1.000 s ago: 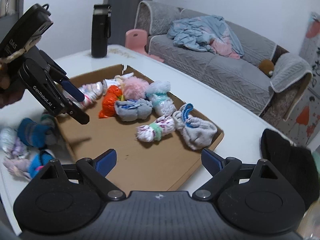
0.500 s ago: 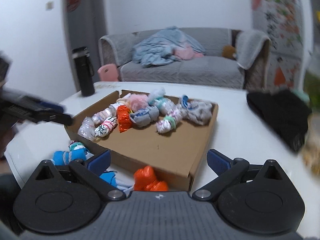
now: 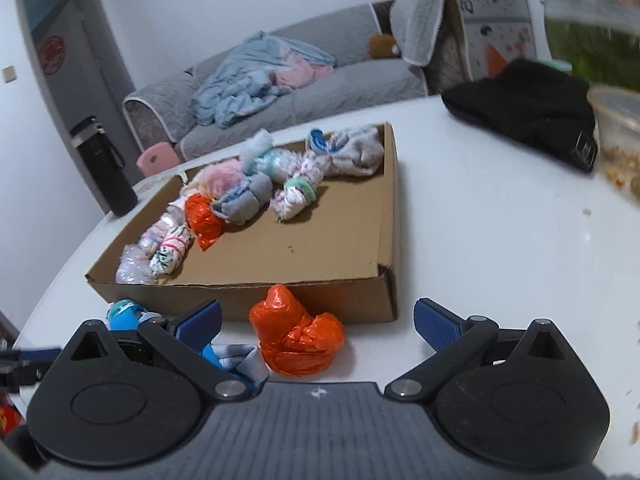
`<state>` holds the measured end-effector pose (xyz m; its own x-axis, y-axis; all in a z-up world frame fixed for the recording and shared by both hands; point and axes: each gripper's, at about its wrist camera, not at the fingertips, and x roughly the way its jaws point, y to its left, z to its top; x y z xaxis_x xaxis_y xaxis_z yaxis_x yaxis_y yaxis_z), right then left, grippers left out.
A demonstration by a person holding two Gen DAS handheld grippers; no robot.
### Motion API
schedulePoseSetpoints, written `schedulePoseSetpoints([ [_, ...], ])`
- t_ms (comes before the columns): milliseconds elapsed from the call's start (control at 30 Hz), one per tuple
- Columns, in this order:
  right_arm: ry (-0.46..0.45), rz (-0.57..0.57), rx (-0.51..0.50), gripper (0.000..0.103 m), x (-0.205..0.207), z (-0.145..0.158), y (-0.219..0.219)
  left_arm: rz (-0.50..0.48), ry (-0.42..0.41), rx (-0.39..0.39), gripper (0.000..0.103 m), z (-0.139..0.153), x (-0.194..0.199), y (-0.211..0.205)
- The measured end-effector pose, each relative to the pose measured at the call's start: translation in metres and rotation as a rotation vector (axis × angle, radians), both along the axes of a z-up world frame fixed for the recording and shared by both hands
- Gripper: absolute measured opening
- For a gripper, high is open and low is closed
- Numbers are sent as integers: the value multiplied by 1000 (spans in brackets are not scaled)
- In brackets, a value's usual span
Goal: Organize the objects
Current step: 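Withdraw both grippers from the tray back toward the pile, then grasp the blue sock roll with the left gripper while the right grasps the orange bag bundle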
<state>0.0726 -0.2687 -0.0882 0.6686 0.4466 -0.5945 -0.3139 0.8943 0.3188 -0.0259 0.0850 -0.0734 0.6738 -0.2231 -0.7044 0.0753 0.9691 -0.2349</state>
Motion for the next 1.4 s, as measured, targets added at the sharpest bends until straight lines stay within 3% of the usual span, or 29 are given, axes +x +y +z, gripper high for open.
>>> schedulePoseSetpoints([
  [200, 37, -38, 6, 89, 5, -12, 7, 5, 6, -11, 86, 0, 6, 1],
  [333, 25, -64, -19, 51, 0, -10, -4, -3, 12, -32, 87, 2, 17, -4],
  [367, 14, -65, -41, 46, -2, -10, -7, -5, 16, -43, 87, 3, 20, -7],
  [800, -71, 8, -116, 45, -19, -15, -23, -82, 53, -75, 86, -3, 40, -44],
  [1067, -98, 22, -128, 46, -21, -16, -23, -85, 77, -171, 76, -9, 51, -45],
  [1200, -100, 23, -132, 46, -20, -16, -22, -83, 89, -226, 60, -11, 54, -38],
  [1400, -104, 21, -135, 46, -20, -16, -22, -67, 78, -236, 59, -11, 50, -34],
])
